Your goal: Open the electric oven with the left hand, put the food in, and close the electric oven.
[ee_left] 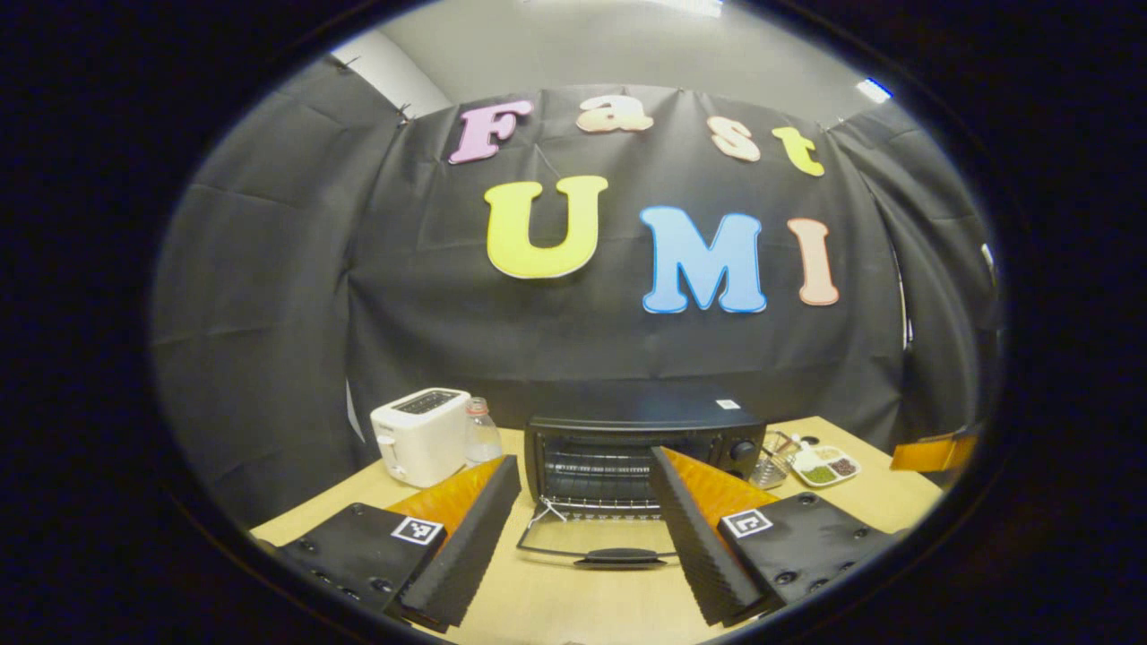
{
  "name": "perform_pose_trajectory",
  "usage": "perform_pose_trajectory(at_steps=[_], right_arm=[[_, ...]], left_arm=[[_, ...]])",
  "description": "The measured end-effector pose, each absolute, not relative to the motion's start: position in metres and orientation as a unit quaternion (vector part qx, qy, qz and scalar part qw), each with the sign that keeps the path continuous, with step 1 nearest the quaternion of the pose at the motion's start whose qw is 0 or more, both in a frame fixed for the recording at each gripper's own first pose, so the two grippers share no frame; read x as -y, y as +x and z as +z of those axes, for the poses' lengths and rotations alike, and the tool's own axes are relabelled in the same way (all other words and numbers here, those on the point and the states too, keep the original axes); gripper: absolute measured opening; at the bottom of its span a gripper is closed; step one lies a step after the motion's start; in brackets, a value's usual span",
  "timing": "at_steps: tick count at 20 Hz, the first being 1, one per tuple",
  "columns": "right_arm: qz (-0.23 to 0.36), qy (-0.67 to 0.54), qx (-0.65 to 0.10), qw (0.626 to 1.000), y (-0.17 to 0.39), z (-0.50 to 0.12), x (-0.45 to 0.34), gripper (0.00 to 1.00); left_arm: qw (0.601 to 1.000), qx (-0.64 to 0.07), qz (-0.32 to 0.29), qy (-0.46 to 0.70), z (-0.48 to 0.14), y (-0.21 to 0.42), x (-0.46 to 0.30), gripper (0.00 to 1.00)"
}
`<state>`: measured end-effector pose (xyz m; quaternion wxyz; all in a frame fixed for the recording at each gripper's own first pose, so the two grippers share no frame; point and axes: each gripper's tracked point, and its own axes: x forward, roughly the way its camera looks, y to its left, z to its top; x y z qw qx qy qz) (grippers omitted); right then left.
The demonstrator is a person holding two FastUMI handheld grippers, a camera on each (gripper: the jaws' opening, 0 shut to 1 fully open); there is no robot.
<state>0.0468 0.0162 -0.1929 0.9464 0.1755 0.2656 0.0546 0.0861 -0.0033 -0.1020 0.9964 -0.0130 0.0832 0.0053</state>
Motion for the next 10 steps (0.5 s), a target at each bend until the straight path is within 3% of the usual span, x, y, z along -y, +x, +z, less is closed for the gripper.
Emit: perform_pose_trajectory(at_steps=[2, 5, 8, 10], right_arm=[[0.059, 0.206, -0.296, 0.931, 0.045, -0.214, -0.021, 0.98], [0.062, 0.240, -0.342, 0.907, 0.040, -0.246, -0.025, 0.98], [0.071, 0.284, -0.375, 0.880, 0.036, -0.268, -0.034, 0.98], [0.080, 0.299, -0.396, 0.864, 0.028, -0.284, -0.040, 0.97]], left_arm=[[0.997, -0.074, 0.013, -0.011, -0.091, 0.077, -0.005, 1.00], [0.997, -0.070, 0.029, 0.000, -0.087, 0.069, -0.018, 0.91], [0.997, -0.067, 0.047, 0.005, -0.084, 0.062, -0.032, 1.00], [0.996, -0.068, 0.059, 0.009, -0.084, 0.059, -0.040, 1.00]])
